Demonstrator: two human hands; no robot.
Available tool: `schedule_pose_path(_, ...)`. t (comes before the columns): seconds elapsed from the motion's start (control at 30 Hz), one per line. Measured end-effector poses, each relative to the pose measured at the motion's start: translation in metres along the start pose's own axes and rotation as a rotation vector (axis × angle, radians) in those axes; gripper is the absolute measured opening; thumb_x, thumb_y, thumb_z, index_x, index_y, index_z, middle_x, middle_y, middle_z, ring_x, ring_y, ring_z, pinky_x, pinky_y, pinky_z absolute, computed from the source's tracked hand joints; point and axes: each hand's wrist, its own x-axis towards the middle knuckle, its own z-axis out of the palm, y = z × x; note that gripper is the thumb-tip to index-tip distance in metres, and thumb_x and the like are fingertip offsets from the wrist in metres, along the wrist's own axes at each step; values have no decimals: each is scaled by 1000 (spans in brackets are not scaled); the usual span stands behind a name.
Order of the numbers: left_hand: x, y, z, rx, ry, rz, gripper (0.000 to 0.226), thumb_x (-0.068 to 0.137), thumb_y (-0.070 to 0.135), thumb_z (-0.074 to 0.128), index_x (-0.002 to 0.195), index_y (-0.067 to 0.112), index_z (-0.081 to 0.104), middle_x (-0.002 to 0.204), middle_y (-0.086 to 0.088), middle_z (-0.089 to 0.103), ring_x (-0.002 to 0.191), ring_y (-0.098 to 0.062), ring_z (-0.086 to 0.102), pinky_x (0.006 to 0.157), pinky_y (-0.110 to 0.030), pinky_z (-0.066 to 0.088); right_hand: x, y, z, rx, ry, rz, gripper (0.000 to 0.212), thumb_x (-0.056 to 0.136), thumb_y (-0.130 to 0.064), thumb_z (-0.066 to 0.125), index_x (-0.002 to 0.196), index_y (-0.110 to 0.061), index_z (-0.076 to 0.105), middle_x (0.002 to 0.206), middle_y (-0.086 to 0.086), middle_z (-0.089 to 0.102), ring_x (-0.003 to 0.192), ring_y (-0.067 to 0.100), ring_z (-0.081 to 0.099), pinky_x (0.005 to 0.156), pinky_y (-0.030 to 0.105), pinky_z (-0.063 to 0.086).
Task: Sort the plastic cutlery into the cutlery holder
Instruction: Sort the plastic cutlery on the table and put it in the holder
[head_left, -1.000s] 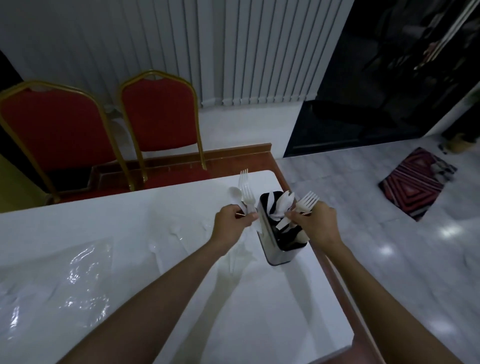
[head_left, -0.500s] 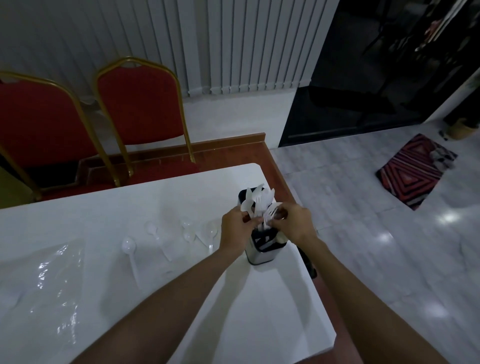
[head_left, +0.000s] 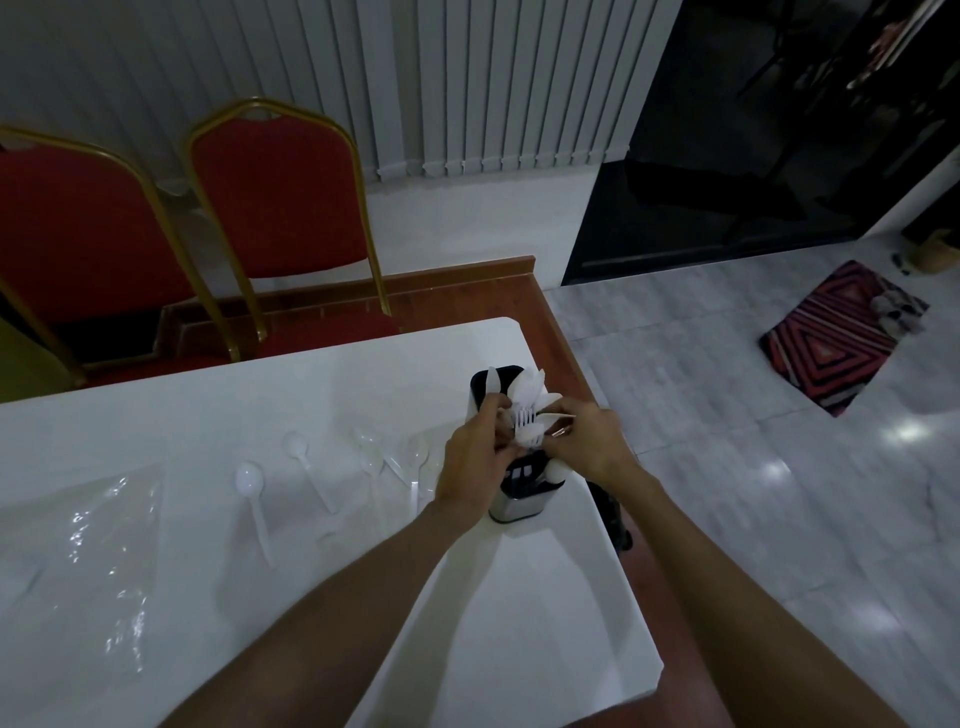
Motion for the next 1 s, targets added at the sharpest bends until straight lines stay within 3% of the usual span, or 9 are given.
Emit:
schedule_pose_path(0.13, -1, -1, 2, -30, -4, -23, 53, 78, 14, 75, 118, 22, 42, 96, 4, 69, 84, -9, 65, 76, -23, 55, -1, 2, 2, 5, 11, 28, 28, 75, -9, 73, 103, -11, 68, 88, 0, 71, 78, 11, 64, 75, 21, 52)
schedule_pose_path(0.3, -5, -5, 4, -25, -18, -6, 42, 83, 4, 67, 115, 20, 45, 103, 3, 64, 90, -10, 63, 82, -28, 56, -4, 3, 4, -27, 34, -21, 26, 78, -4, 69, 104, -10, 68, 94, 2, 71, 74, 9, 61, 62, 3, 41)
schedule_pose_path(0.37, -7, -11, 3, -16, -1, 25, 38, 84, 1, 61, 115, 19, 47, 106, 4, 61, 93, -11, 61, 84, -31, 56, -8, 2, 5, -50, 68, -60, 28, 80, 0, 65, 107, -10, 68, 102, 4, 70, 82, 14, 63, 68, 10, 45)
schedule_pose_path(0.47, -13, -26, -5, -18, 38, 57, 34, 87, -1, 54, 115, 17, 50, 110, 3, 57, 100, -11, 56, 88, -31, 53, -15, -9, 5, -85, 263, -166, 39, 79, 9, 56, 110, -11, 67, 110, 6, 66, 97, 23, 61, 79, 24, 47)
schedule_pose_path(0.6, -27, -64, -34, 24, 154, 29, 29, 87, -1, 52, 112, 14, 55, 109, 2, 56, 104, -14, 54, 92, -31, 48, -27, -50, 17, -18, 410, -340, 29, 82, 9, 55, 104, -6, 68, 100, 8, 68, 90, 22, 61, 78, 22, 46)
schedule_pose_path(0.7, -40, -103, -59, 61, 288, -101, 24, 87, 1, 56, 108, 14, 56, 105, -1, 59, 102, -18, 55, 91, -34, 48, -32, -78, 53, 34, 269, -452, 27, 83, 7, 57, 104, -5, 68, 97, 8, 69, 89, 19, 62, 79, 23, 49)
schedule_pose_path(0.77, -51, -132, -79, 97, 378, -242, 21, 86, 3, 57, 105, 10, 58, 102, -7, 61, 99, -25, 56, 89, -38, 47, -31, -87, 88, 29, 99, -434, 27, 83, 6, 55, 105, -4, 66, 98, 9, 68, 90, 20, 63, 79, 27, 51)
schedule_pose_path(0.9, -71, -180, -112, 198, 513, -608, 21, 85, 9, 62, 104, -1, 59, 101, -23, 62, 95, -41, 58, 83, -44, 46, -25, -79, 151, -81, -135, -145, 17, 88, -10, 56, 104, -6, 61, 102, 10, 64, 93, 25, 61, 72, 27, 43)
schedule_pose_path(1.0, -82, -207, -130, 181, 484, -866, 40, 84, 20, 68, 110, -7, 53, 112, -29, 56, 104, -47, 54, 89, -49, 43, -25, -70, 182, -101, -135, 122, 32, 89, -18, 60, 117, -4, 52, 114, 14, 56, 103, 30, 58, 81, 33, 48)
